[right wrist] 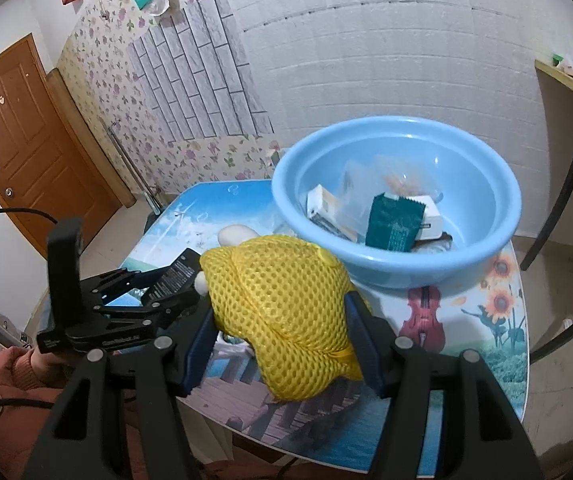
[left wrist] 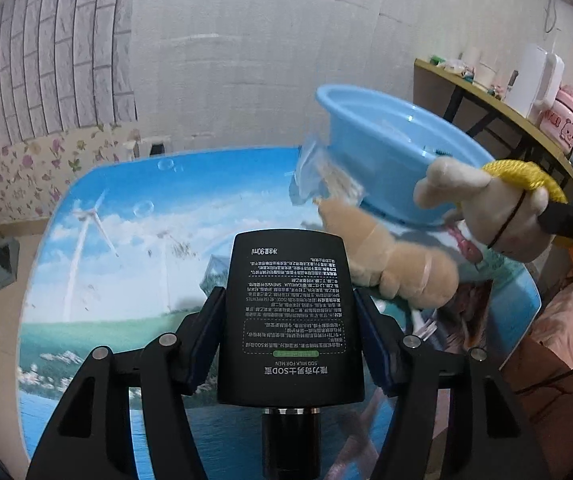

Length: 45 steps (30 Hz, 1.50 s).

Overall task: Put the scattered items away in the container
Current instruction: 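Lift the power bank and mesh bag and carry both over the basin, then lower both items into the basin and open both grippers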

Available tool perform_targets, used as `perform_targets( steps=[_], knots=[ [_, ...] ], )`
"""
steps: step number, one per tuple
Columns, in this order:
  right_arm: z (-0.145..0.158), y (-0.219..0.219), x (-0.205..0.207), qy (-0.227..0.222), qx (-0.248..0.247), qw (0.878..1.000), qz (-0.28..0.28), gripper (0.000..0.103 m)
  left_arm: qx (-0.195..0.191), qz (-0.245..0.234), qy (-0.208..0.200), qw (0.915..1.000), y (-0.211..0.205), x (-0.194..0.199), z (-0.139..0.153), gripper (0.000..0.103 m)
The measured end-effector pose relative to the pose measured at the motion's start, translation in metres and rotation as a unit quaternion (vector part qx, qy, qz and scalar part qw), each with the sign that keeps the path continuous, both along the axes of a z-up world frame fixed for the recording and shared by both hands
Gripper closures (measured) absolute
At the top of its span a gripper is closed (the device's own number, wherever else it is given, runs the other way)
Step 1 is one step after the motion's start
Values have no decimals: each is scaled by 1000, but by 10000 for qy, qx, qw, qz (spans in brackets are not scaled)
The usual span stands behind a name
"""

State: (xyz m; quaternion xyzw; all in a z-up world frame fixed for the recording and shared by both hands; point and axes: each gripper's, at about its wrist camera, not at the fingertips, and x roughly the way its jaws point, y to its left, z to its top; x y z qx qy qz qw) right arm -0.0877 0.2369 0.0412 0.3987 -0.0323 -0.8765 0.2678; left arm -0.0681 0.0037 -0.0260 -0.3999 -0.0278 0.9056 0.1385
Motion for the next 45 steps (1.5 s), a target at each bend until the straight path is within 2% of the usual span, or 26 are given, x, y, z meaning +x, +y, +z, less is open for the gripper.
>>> perform_targets(
  steps=[12,21,25,34,45],
  knots=[
    [19,-1,1,264,-119,9995,161,43,87,-30,406,9991,7,-1,48,41],
    [43,16,-6,587,-352,9977,-5,44,55,-230,622,9978,32,-20,74,41],
    [47,29,-20,708,-358,9967,-196,44,51,-366,659,9971,47,-32,79,41],
    [31,53,-58,565,-329,9963,-552,44,-54,-768,697,9946,89,-63,88,41],
    [12,63,-88,539,-178,9958,-712,44,-293,-1107,449,9924,127,-99,71,41]
  ],
)
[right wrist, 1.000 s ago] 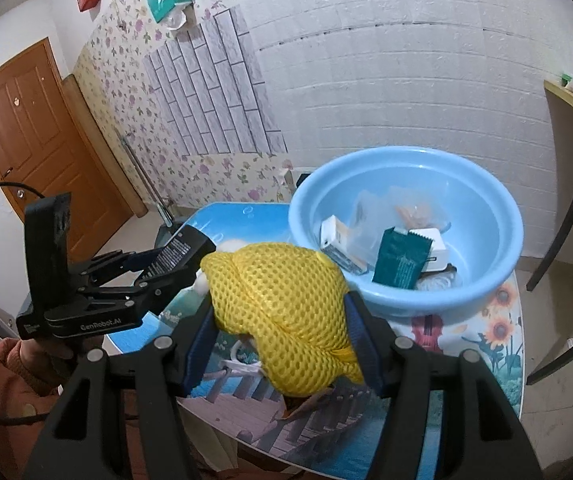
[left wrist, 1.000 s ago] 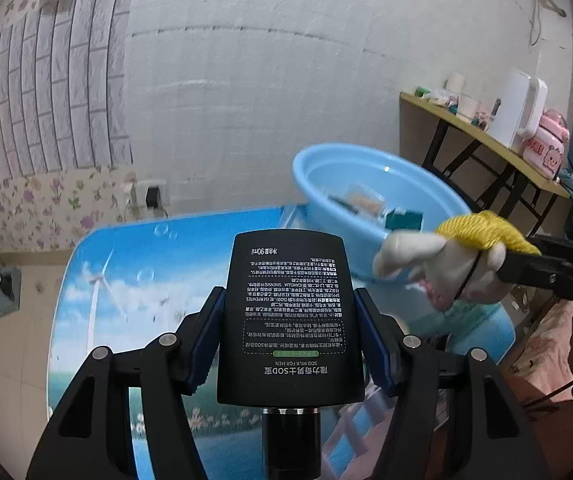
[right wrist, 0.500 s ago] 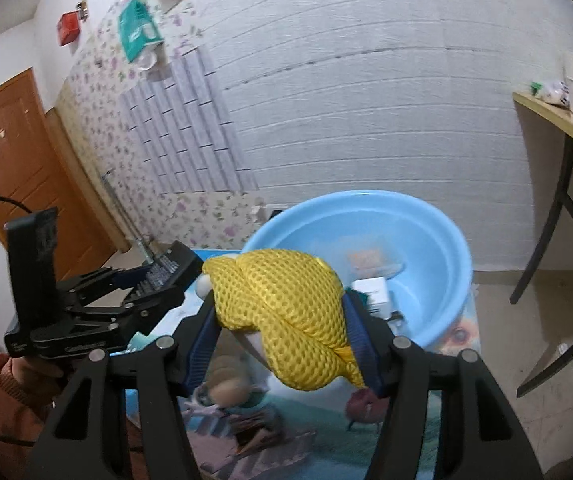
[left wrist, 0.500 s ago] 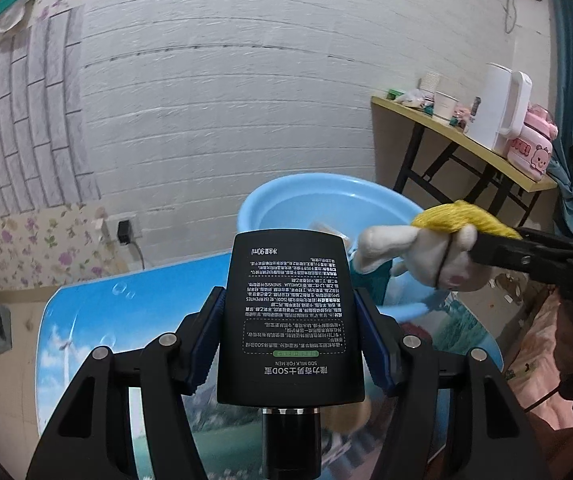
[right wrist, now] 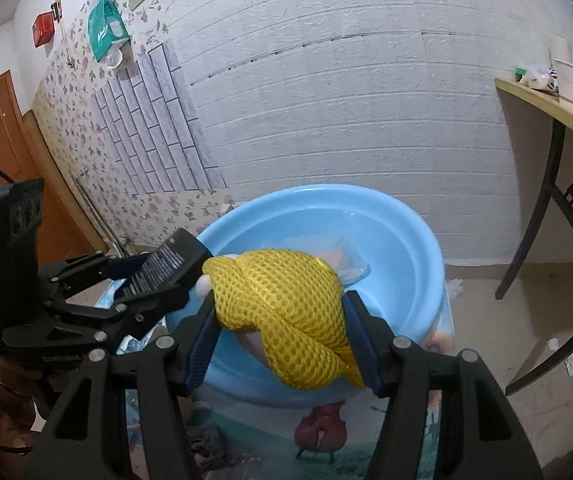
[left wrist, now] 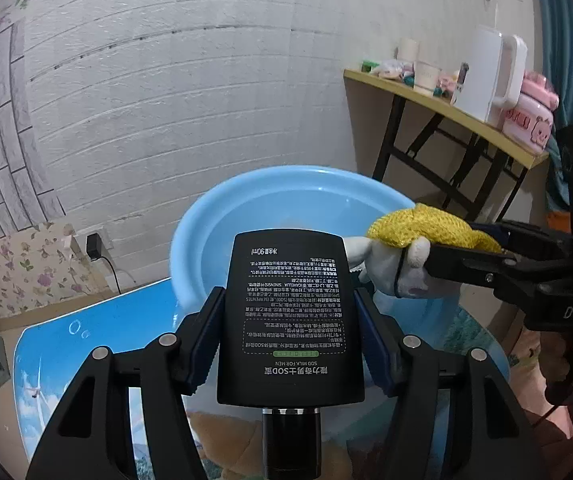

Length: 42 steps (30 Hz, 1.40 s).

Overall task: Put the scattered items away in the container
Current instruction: 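Lower both items into the basin and open both grippers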

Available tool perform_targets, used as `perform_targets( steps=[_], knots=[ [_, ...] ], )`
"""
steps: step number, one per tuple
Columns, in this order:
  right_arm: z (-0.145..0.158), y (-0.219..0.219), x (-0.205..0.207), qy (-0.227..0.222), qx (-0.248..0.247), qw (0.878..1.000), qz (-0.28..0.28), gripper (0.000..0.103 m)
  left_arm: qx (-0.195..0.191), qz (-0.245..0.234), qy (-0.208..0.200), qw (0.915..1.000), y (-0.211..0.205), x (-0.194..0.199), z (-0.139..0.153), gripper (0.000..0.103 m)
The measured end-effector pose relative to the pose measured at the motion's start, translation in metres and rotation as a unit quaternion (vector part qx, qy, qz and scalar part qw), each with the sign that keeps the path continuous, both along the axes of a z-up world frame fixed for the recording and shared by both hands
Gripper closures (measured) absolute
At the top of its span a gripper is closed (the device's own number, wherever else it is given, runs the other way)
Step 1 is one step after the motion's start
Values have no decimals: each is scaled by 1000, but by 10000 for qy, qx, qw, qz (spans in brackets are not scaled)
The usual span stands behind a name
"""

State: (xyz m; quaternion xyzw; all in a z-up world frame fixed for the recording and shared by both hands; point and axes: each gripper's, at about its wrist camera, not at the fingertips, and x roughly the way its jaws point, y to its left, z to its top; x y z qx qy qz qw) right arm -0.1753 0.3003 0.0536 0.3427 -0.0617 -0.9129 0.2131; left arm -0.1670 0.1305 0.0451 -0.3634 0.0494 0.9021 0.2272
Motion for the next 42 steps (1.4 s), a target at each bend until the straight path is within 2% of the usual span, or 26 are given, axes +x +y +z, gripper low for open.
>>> perform_targets(
  steps=[8,15,18,21,24,27,38,40,42],
  knots=[
    [-12,-12,-8,72,477,9988,98,43,-236,-148,-117,9995,14,-12,-11,41],
    [-22,-26,-10,15,799,9964,268,36,-380,-169,-159,9990,19,-19,-17,41],
    [-24,-28,-10,-96,748,9965,361,30,-389,-161,-113,9990,20,-19,-16,41],
    [-24,-26,-11,-121,739,9966,346,29,-398,-154,-86,9991,21,-18,-16,41],
    [-24,-26,-9,-118,723,9968,335,29,-378,-145,-71,9992,21,-16,-15,40],
    [-23,-26,-6,-108,704,9969,323,29,-318,-97,-32,9994,17,-14,-11,34],
    [-15,-17,20,-33,630,9979,138,29,-116,34,222,9997,-1,5,7,30],
    [-14,-16,25,-15,653,9978,87,29,-117,85,281,9995,-6,12,9,24],
    [-13,-15,30,-36,647,9979,41,29,-97,154,328,9993,-12,19,11,24]
  ],
)
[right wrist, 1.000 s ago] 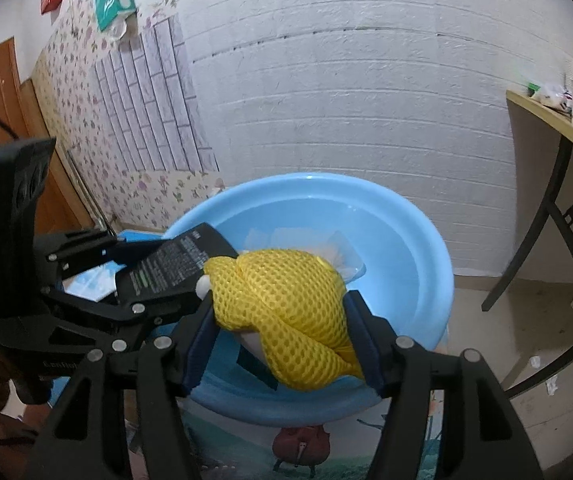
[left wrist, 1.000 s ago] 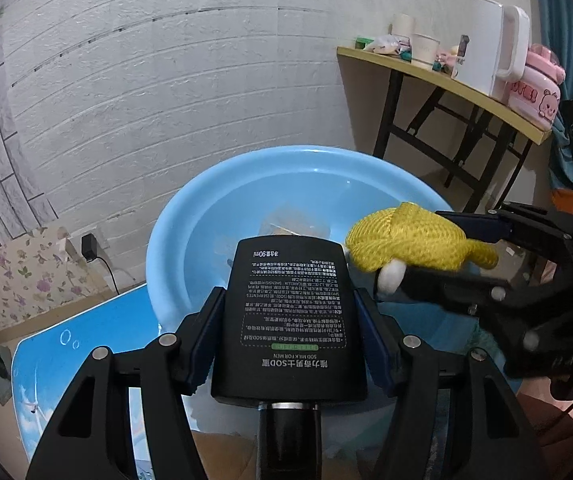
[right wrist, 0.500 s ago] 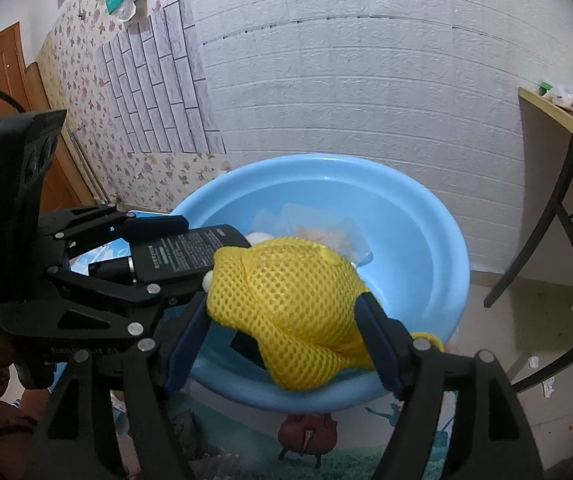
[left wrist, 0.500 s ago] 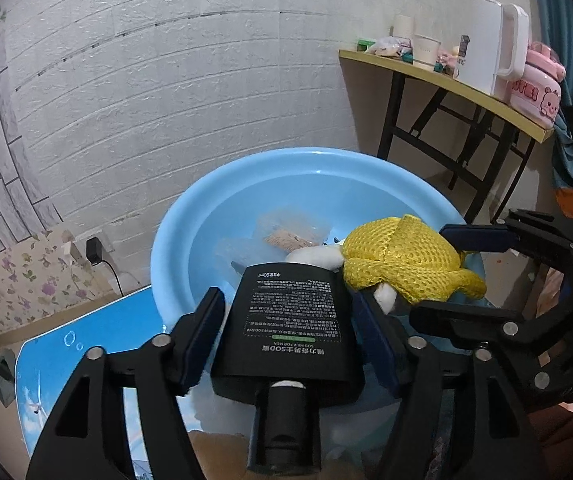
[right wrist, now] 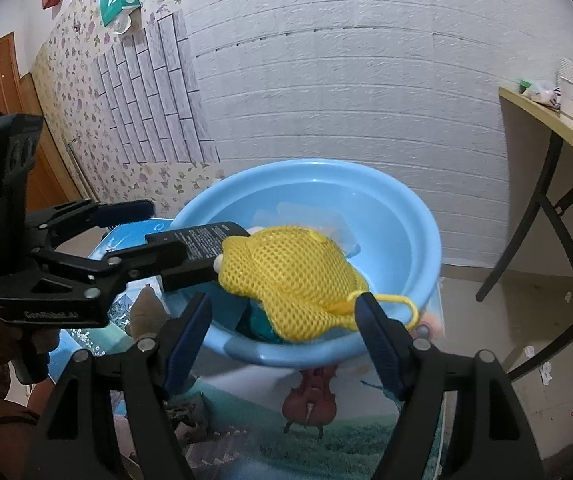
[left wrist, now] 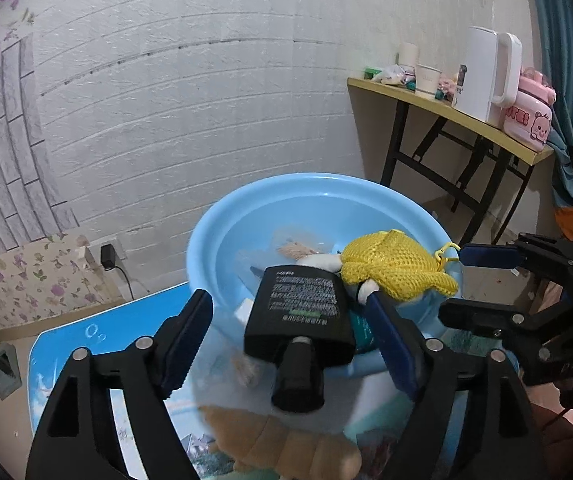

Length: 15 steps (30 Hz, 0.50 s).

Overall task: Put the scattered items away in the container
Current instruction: 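Lower both items into the basin and open both grippers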

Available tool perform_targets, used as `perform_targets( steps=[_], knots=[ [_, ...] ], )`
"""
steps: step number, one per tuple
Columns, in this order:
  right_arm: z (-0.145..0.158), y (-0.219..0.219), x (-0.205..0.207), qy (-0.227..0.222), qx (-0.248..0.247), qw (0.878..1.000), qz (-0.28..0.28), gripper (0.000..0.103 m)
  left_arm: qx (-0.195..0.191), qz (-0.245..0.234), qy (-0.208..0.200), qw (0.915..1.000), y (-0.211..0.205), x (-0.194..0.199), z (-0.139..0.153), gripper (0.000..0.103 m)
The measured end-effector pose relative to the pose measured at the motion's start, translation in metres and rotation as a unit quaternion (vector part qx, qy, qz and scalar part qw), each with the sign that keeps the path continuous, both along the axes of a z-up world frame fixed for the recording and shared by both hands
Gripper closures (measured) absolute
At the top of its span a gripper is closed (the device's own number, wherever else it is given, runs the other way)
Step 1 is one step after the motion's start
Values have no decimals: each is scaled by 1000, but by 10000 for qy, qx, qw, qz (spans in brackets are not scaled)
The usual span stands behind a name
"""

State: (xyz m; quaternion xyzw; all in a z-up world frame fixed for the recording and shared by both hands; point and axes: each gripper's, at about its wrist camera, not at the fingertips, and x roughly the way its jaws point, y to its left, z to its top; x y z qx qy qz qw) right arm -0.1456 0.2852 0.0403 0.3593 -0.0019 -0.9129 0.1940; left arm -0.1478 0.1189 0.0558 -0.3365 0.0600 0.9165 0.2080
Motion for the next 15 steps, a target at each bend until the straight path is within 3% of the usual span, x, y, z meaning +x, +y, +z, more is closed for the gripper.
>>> perform_targets(
  steps=[15],
  knots=[
    [-5,-7,32,-167,107,9998,-55,29,72,549,-9,9985,-52,46,-13,18]
  ],
)
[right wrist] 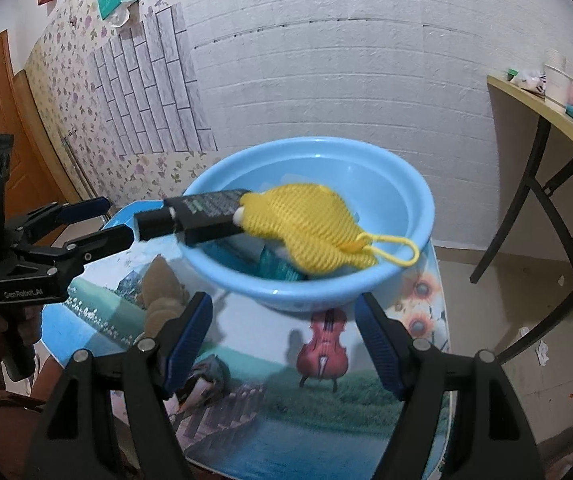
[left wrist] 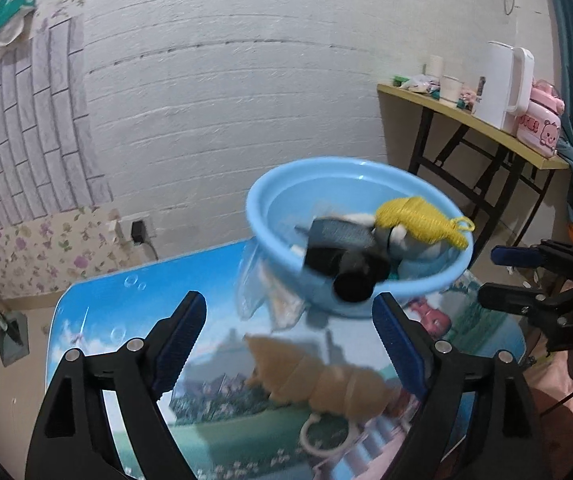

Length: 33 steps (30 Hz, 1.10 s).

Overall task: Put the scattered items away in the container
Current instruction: 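Lower both items into the basin and open both grippers, then move the left gripper to the white plastic hook while the right approaches the patterned packet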

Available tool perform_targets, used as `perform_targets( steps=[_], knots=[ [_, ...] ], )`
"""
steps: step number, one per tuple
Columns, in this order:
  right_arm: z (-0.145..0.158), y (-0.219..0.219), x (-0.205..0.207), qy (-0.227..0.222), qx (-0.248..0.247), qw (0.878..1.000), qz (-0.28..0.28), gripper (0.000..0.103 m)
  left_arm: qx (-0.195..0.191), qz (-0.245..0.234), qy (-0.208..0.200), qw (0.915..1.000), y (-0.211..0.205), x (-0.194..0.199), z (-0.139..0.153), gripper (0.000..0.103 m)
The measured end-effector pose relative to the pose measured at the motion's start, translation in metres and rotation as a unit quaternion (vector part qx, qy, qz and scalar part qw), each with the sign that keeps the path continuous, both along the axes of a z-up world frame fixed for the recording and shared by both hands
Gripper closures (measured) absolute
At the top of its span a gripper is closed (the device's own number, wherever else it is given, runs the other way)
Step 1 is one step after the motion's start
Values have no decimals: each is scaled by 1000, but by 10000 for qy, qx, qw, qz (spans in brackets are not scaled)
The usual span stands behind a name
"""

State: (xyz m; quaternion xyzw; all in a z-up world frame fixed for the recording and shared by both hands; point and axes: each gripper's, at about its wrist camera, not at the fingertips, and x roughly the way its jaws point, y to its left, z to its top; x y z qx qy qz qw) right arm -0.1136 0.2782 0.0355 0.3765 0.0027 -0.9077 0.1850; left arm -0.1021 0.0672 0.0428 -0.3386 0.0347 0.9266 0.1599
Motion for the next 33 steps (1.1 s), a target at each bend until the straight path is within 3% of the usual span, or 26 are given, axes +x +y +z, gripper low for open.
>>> perform_targets(
  steps=[15,24,33],
  knots=[
    [-27,-23,17,-435,-26,9987,255,29,132,33,-496,9987,-28,34,-46,8],
    [-44,-43,29,-638,157,9959,628,29,104,-151,-919,9956,-8,49,-81,7],
    [-53,-54,27,-752,191,9938,794,29,-138,-303,-978,9947,9,43,-93,8]
  ],
)
